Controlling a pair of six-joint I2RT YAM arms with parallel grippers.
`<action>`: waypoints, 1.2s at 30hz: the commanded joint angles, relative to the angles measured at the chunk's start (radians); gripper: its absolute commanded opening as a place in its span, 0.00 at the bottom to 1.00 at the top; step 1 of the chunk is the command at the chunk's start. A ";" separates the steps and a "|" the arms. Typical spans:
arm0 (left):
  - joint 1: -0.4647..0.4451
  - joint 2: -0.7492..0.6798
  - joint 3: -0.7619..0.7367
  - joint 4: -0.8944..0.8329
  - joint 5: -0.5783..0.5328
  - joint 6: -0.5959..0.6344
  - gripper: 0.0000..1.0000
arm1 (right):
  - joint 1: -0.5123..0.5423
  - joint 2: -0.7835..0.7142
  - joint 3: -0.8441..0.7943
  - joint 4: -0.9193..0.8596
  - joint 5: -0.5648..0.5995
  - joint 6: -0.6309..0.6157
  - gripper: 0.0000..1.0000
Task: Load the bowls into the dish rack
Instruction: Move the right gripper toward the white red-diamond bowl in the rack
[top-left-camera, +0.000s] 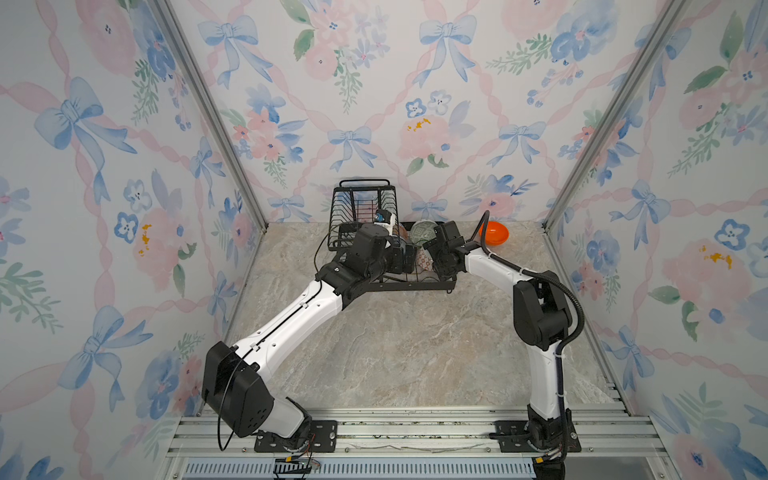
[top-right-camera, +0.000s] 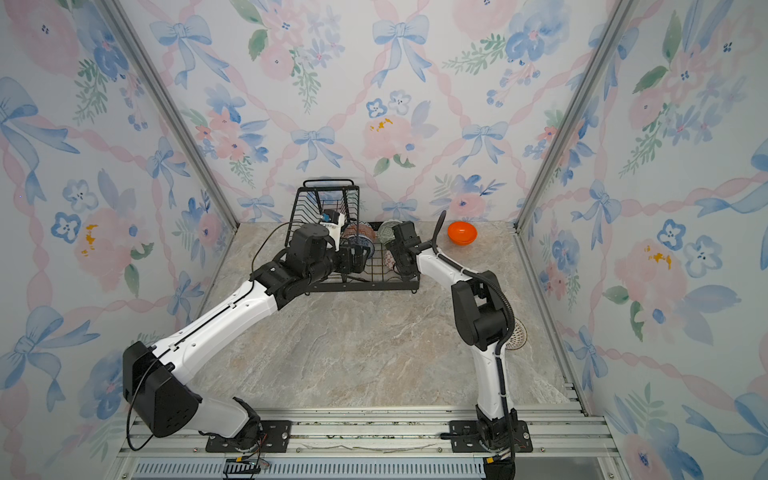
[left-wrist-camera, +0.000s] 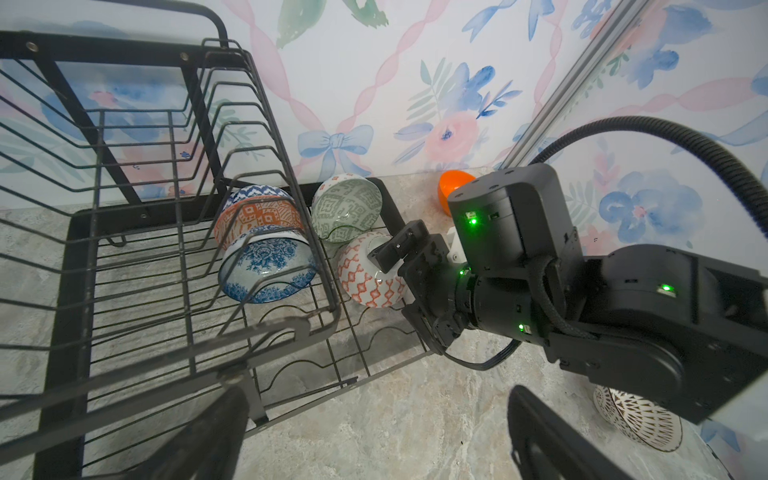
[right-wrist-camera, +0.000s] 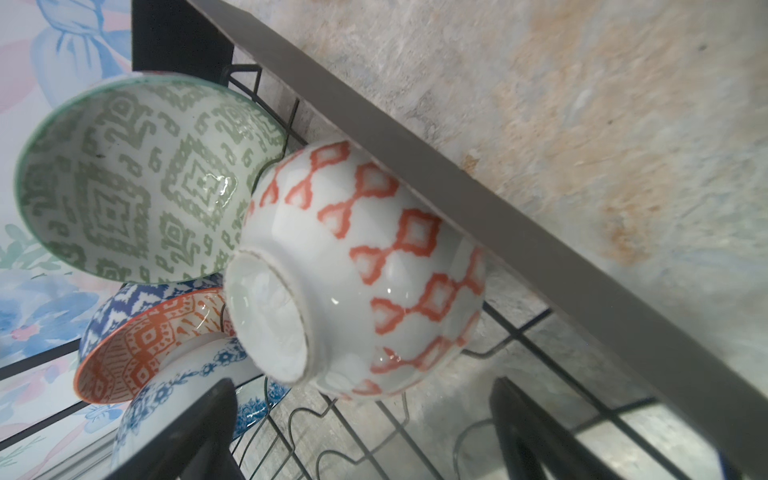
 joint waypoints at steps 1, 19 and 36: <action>0.014 -0.045 -0.028 -0.004 0.011 0.025 0.98 | 0.015 0.045 0.031 -0.071 0.043 0.034 0.97; 0.023 -0.125 -0.105 -0.003 0.015 0.053 0.98 | 0.069 0.118 0.085 -0.035 0.169 0.098 0.97; 0.020 -0.142 -0.133 -0.003 0.012 0.062 0.98 | 0.019 0.185 0.203 0.064 0.164 -0.037 0.97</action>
